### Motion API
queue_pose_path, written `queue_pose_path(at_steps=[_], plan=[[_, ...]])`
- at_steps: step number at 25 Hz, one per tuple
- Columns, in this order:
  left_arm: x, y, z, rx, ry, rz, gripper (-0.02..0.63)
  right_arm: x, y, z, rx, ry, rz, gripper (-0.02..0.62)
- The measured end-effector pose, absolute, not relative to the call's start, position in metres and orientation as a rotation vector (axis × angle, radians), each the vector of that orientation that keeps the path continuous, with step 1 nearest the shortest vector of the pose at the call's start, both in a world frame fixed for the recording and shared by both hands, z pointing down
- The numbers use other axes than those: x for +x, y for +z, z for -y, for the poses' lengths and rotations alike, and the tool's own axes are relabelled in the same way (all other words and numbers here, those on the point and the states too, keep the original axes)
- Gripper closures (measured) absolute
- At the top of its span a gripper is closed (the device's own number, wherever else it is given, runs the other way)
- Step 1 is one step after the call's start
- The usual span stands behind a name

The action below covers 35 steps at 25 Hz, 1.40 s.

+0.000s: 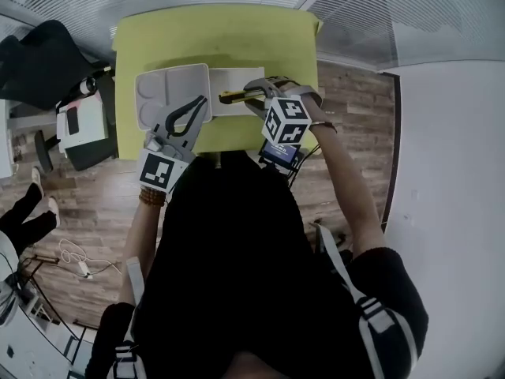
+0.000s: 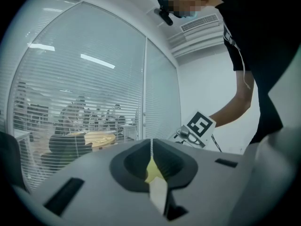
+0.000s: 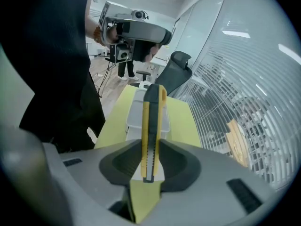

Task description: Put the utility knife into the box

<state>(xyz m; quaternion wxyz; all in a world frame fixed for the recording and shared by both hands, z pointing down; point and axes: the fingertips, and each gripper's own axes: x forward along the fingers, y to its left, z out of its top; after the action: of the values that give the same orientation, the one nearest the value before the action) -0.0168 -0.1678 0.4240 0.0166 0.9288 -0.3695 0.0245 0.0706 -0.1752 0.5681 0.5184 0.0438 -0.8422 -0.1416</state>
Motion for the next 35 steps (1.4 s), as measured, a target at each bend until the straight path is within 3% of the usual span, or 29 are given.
queue_pose_path(at_steps=[35], plan=[[-0.022, 0.448, 0.126, 2.83, 0.291, 1.253, 0.583, 0.071, 0.695, 0.195, -0.174, -0.604, 1.713, 0.483]])
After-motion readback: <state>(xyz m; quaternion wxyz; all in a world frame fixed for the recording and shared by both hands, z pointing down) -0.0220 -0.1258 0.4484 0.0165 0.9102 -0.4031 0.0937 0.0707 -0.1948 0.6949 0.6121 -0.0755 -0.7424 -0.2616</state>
